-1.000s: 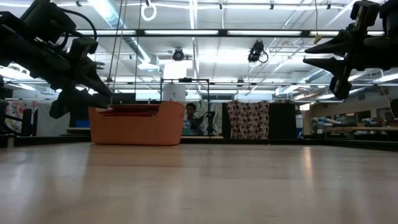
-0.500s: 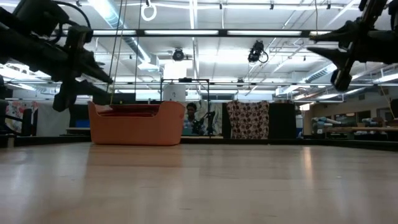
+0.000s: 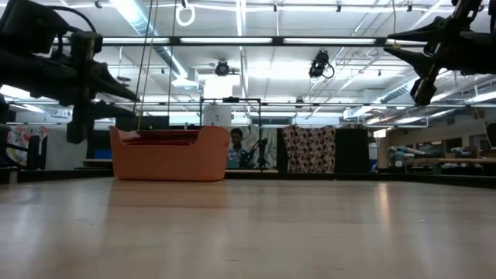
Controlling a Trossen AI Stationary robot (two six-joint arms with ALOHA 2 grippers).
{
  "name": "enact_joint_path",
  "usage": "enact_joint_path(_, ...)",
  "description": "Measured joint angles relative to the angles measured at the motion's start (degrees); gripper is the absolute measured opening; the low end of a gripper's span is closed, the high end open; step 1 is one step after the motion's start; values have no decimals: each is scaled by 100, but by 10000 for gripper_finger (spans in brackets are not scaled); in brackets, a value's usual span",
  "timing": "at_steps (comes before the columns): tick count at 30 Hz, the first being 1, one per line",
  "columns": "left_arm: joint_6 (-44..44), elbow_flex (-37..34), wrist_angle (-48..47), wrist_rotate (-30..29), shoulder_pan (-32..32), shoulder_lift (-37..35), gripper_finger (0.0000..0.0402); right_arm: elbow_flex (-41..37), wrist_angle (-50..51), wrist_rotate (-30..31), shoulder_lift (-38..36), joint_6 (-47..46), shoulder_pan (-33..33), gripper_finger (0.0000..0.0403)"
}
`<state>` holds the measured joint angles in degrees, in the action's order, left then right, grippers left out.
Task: Sort popcorn bags into baskets
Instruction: Return to Home Position
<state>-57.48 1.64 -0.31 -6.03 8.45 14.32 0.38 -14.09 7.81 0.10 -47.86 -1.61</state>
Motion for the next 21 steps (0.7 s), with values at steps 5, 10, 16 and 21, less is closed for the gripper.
enact_joint_path(5,127,-115,335,175,7,-40,142,0,-3,0,0,1,-2,90)
enact_joint_path(10,139,-117,229,193,11,-356,142,0,-4,-2,0,0,-2,90)
enact_joint_path(16,146,-117,239,189,11,-998,142,0,-2,-2,4,0,-2,90)
enact_joint_path(21,154,-119,232,189,11,-1221,142,-2,3,-2,62,0,-2,90)
